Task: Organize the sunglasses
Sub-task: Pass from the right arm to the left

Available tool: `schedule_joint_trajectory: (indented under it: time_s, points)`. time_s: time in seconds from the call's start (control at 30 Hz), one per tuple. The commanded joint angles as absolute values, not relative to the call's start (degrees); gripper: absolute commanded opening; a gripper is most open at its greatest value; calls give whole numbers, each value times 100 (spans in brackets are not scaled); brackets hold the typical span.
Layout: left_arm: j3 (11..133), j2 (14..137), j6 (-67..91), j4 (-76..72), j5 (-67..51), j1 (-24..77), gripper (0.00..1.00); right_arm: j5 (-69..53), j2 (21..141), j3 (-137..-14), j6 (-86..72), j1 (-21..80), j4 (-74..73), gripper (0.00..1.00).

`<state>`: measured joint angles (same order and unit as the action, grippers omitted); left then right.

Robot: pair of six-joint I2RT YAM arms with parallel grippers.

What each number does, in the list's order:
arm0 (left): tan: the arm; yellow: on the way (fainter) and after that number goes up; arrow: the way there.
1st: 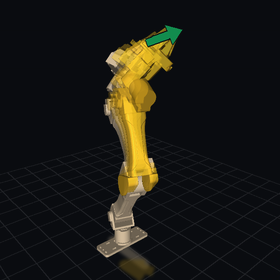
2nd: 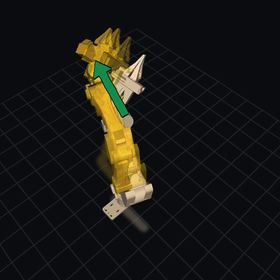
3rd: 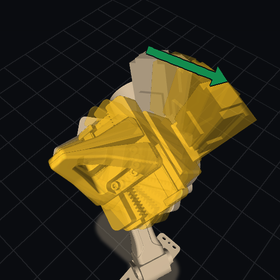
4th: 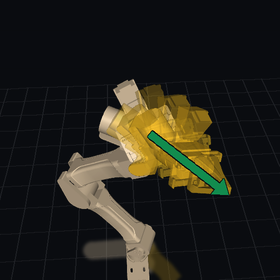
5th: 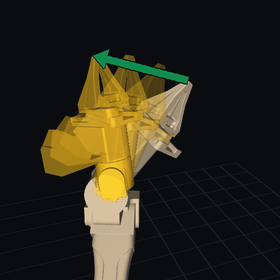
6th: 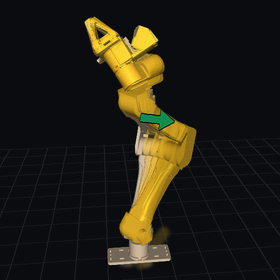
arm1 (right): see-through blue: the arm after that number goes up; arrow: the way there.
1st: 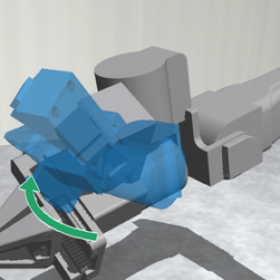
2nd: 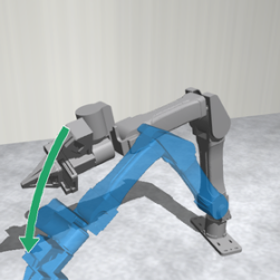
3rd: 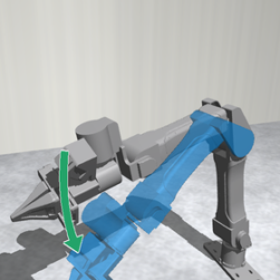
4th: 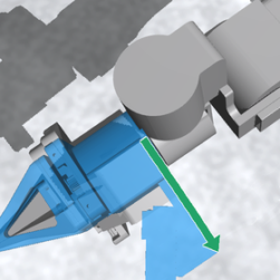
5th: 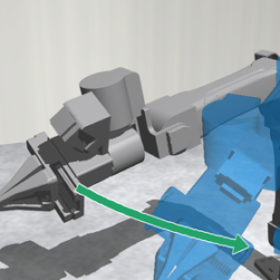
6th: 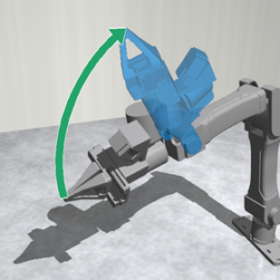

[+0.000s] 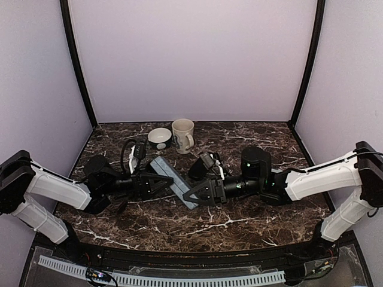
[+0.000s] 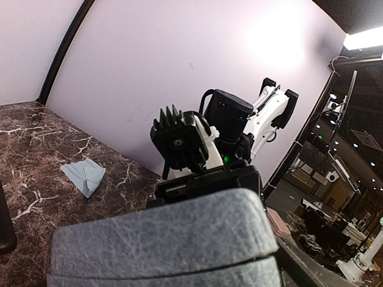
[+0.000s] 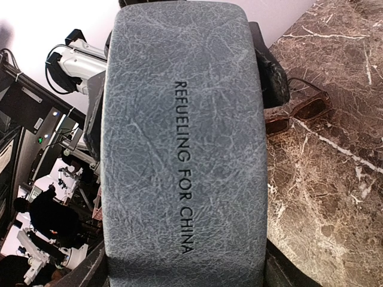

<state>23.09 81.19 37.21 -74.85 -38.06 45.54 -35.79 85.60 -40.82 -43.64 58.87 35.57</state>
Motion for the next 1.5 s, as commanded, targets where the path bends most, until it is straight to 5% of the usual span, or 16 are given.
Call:
schedule_joint_trajectory:
  time_s: [0.0,0.53,1.47]
  points:
    - [2300,8024,3835,-7593,-3907,4551,91,-3224,8429,-4124,-4290,5827,3793,9]
    - [2436,7785,3967,-7538,-3427,4562,99,-2549,8455,-4868,-4015,5670,3368,10]
    - [3226,8261,4481,-7252,-3948,4130,94,-3386,8552,-5020,-3807,5652,3269,11]
